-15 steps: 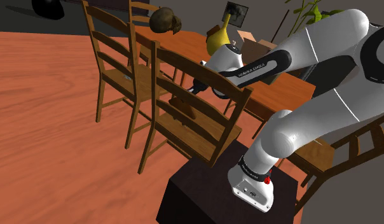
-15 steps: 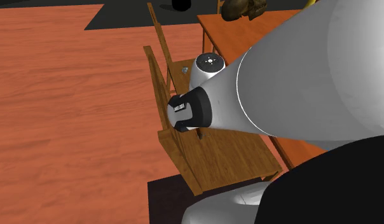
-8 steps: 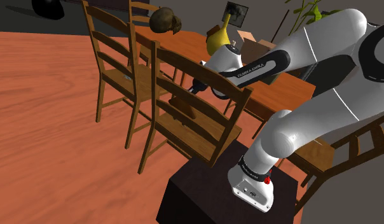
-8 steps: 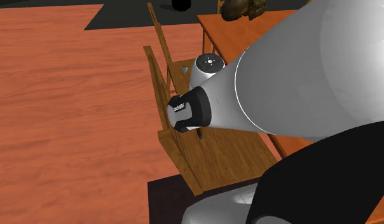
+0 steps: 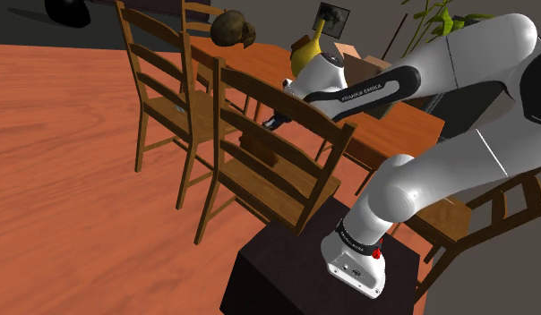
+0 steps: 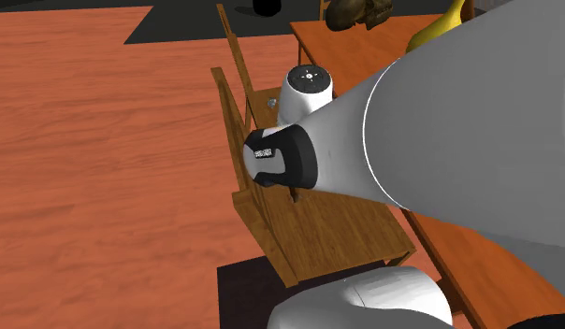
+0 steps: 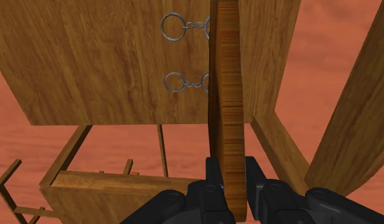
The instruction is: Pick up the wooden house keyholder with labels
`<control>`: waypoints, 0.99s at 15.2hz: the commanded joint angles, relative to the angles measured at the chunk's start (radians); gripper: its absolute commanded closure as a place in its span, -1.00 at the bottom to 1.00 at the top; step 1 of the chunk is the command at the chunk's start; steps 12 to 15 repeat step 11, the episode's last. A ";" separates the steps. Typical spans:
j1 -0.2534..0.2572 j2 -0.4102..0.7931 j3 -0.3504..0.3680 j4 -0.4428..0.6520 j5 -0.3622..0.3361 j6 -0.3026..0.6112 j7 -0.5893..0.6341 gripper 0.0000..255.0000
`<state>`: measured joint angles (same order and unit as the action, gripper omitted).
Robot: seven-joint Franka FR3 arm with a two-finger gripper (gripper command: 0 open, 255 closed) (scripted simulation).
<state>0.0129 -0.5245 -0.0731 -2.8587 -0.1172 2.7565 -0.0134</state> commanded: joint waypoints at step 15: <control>0.011 -0.103 0.001 0.082 0.014 -0.185 -0.010 1.00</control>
